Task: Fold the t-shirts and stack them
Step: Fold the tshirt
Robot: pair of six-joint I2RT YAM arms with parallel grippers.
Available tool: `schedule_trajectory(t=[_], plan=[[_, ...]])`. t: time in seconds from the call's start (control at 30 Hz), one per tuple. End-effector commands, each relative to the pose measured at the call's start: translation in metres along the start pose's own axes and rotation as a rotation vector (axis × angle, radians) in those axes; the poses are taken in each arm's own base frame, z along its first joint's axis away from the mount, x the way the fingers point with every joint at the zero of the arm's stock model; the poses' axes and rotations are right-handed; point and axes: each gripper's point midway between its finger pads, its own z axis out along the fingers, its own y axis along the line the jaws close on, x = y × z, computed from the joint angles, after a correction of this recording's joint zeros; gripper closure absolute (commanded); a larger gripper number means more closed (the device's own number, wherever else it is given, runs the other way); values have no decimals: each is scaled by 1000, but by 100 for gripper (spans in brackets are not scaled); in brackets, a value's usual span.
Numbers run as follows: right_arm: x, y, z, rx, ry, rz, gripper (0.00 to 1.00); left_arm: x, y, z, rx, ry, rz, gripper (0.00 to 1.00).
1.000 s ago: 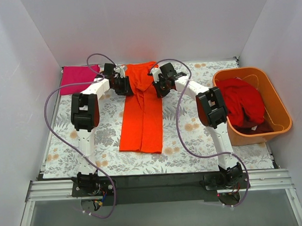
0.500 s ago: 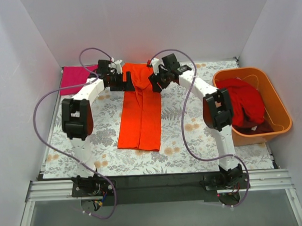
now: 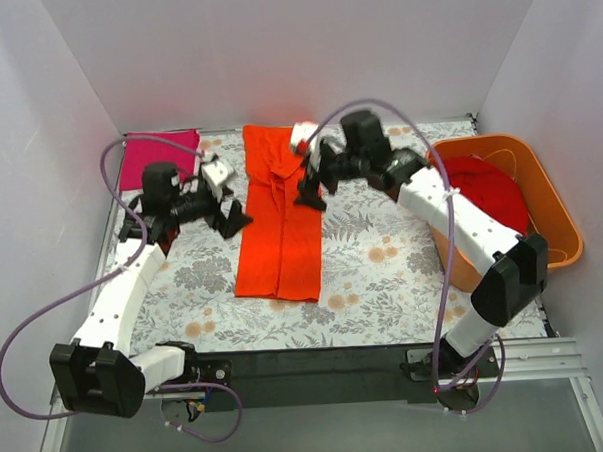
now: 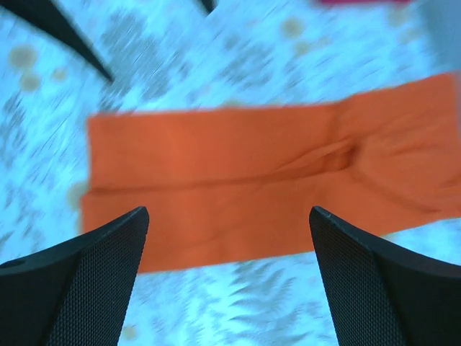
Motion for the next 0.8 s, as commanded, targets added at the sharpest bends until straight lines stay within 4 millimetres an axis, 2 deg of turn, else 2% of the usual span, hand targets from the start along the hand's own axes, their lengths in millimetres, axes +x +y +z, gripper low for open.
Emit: schedule_trajectory(t=[0.0,0.03,0.07,0.1,0.13,0.17,0.2,0.23,0.27,0.3,0.47,0.6,0.63,0.7,0.77], plan=[[98,89,21,-179,267,-43,2,73,-63,-20,227,134,68,14],[106,120,26,-230,281,-88,2,100,-82,-26,276,181,27,14],[129,141,21,-261,321,-103,2,104,-92,-33,307,160,95,14],[136,153,25,-277,317,-137,1,113,-101,-36,330,165,97,16],[140,173,28,-312,318,-165,2,135,-114,-40,362,197,79,18],[148,180,30,-318,331,-175,4,138,-118,-43,363,184,110,19],[166,190,30,-332,359,-170,6,147,-121,-44,370,181,144,21],[165,195,36,-328,335,-189,11,152,-122,-43,365,173,172,21],[171,197,39,-325,337,-193,14,166,-127,-44,367,180,183,22],[180,204,40,-337,346,-204,18,173,-127,-43,367,177,233,24],[197,203,54,-314,357,-235,29,200,-129,-37,375,180,290,30],[205,204,62,-311,361,-231,35,212,-132,-35,394,201,283,35],[208,204,62,-315,366,-227,40,214,-131,-33,395,205,277,36],[216,206,63,-321,387,-227,46,219,-132,-32,401,212,280,38],[228,209,61,-332,411,-225,48,223,-128,-29,391,218,294,39]])
